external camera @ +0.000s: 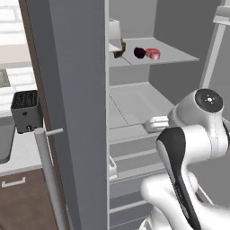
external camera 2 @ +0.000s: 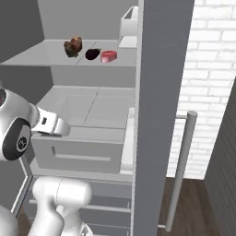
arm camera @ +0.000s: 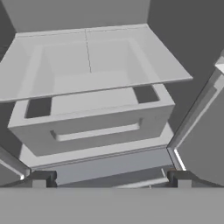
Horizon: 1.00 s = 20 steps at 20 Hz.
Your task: Place one eggplant and one steak in each tupperware on the nearby counter, to pack two identical lunches.
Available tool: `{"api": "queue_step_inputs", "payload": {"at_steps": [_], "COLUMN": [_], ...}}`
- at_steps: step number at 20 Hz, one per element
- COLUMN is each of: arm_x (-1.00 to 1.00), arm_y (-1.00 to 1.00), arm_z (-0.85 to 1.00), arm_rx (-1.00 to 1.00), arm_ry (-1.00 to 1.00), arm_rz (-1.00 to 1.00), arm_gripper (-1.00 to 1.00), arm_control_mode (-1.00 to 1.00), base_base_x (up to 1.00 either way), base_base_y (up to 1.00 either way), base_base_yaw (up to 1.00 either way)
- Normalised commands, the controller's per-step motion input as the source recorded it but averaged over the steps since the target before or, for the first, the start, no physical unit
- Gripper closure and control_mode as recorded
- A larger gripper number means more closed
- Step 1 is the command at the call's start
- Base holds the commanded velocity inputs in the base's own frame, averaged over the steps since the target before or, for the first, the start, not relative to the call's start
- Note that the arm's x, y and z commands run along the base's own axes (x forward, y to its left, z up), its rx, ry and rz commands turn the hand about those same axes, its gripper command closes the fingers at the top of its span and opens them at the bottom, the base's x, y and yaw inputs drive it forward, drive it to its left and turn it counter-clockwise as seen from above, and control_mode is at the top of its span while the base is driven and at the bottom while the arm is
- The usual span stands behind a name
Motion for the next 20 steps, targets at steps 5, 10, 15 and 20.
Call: {"api": "queue_step_inputs", "payload": {"at_steps": [5, 10, 15, 20], "arm_x": [-0.15, -0.29, 0.01, 0.14], "arm_y": [0.0, 0.0, 0.16, 0.18], "arm_z": [1.0, 1.0, 1.0, 1.0], "arm_rx": [0.0, -0.01, -0.07, -0.11], "arm_ry": [-0.5, -0.49, -0.34, 0.05], "arm_rz": [0.15, 0.28, 0.15, 0.0], "arm_gripper": [-1.0, -1.0, -1.0, -1.0], "arm_control_mode": [-1.0, -1.0, -1.0, -1.0], "base_base_x": [0.0, 0.0, 0.0, 0.0], "base_base_y": [0.0, 0.0, 0.0, 0.0], "base_base_yaw": [0.0, 0.0, 0.0, 0.0]}}
